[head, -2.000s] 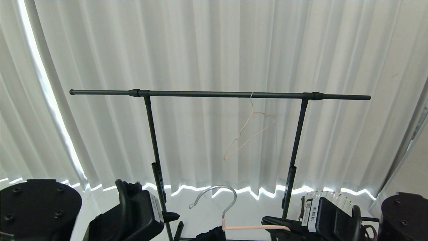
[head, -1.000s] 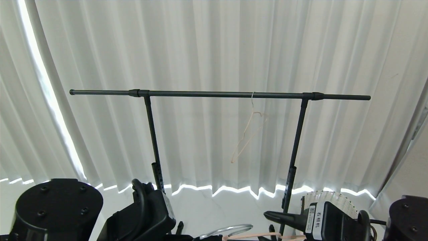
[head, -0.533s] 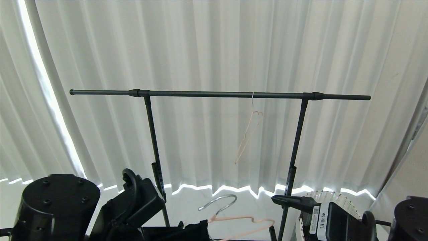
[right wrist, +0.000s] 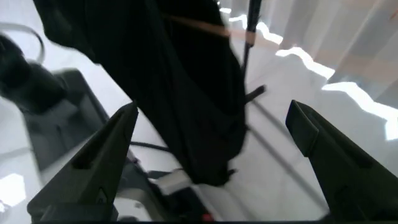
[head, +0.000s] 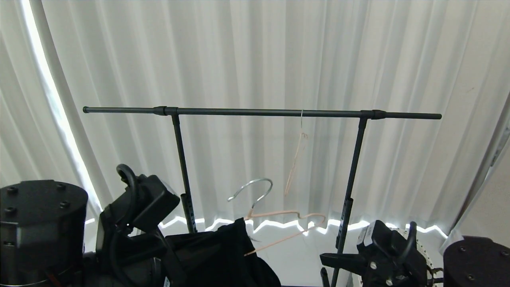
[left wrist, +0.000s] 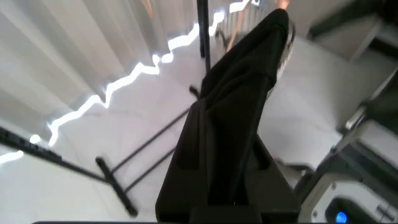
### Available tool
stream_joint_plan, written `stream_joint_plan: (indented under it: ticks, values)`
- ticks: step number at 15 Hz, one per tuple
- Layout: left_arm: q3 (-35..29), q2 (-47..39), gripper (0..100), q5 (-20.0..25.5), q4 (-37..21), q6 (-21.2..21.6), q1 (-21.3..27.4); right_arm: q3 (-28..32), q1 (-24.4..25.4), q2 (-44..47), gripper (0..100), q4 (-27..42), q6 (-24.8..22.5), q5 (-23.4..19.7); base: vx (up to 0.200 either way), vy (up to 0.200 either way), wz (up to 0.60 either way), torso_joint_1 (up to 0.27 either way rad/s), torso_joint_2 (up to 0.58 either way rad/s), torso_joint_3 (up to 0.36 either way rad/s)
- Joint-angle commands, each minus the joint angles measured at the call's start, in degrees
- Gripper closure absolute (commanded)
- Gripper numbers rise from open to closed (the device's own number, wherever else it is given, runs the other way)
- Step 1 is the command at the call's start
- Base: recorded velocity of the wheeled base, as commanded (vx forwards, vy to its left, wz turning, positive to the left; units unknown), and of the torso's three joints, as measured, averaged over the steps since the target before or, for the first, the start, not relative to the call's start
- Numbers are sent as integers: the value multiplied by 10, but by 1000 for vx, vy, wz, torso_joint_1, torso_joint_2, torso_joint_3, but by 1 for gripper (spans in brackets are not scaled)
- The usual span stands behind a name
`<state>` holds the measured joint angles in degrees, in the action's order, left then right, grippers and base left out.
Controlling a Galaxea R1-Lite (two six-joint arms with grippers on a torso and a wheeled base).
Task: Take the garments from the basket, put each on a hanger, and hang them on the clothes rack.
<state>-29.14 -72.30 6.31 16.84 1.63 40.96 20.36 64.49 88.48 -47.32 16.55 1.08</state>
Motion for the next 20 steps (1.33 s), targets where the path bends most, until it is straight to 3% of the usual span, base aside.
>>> stream_joint_plan:
  ticks: [1, 9, 13, 17, 20]
  values:
    - [-15, 8, 100, -1, 0, -2, 0, 34, -3, 45, 0, 7, 61, 5, 0, 0, 0, 0, 0, 0]
    - [-24, 30, 100, -2, 0, 2, 8, 124, -52, 187, 0, 7, 83, 45, 0, 0, 0, 0, 0, 0]
    - [-37, 25, 100, 0, 0, 2, 9, 122, -66, 197, 0, 7, 79, 52, 0, 0, 0, 0, 0, 0]
    - [-44, 24, 100, -2, 0, 0, 9, 121, -45, 233, 0, 8, 68, 118, 0, 0, 0, 0, 0, 0]
    - [-41, 24, 100, -3, 0, -1, 4, 84, -82, 231, 0, 7, 30, 149, 0, 0, 0, 0, 0, 0]
